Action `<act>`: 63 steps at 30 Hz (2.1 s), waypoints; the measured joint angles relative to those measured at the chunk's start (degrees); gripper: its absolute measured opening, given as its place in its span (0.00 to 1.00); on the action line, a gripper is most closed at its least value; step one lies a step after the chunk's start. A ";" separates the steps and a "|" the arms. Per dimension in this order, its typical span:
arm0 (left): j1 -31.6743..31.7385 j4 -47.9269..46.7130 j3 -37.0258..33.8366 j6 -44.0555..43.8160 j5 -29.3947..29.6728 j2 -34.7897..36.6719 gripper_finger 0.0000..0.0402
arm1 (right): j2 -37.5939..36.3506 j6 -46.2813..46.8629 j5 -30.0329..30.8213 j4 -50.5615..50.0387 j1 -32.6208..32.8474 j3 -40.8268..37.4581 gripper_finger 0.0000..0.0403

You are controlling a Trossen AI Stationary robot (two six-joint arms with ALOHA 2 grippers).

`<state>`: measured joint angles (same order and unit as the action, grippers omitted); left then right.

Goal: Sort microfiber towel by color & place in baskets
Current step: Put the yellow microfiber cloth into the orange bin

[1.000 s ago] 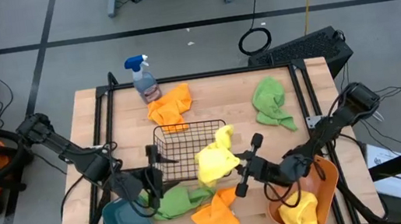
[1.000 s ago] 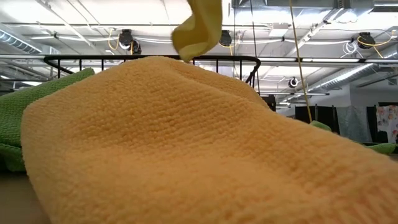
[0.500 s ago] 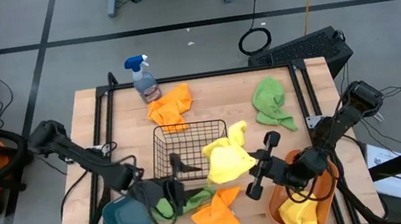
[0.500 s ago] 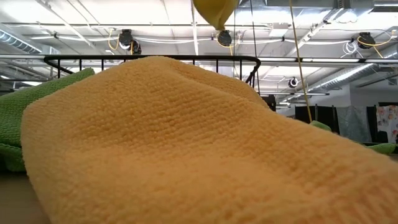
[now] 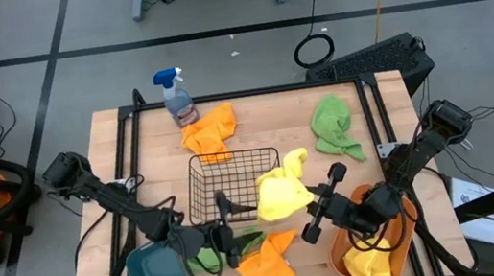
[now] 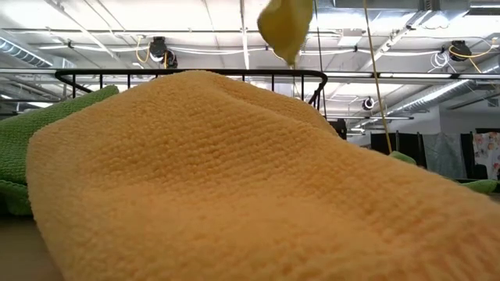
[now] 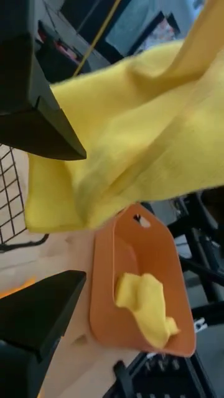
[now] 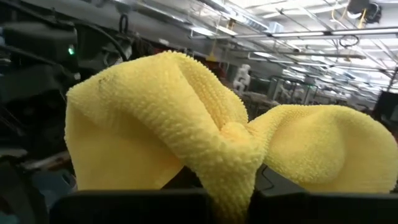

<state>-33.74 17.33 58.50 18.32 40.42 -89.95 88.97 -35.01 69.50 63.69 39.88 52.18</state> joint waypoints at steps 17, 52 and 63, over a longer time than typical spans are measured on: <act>3.67 3.95 0.04 -14.90 -1.04 -4.98 0.97 | 0.02 3.04 0.97 -2.23 0.00 -0.04 0.04; 3.79 15.47 0.04 7.80 -3.63 3.87 0.01 | 0.04 28.01 -14.20 -24.36 -3.34 -0.04 0.53; 6.98 14.19 0.04 5.98 -7.89 3.87 0.01 | 0.07 30.74 -18.91 -27.66 -8.71 -0.04 0.75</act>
<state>-26.76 31.52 58.54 24.29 32.53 -86.08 89.03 -4.27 50.59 36.03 31.17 52.14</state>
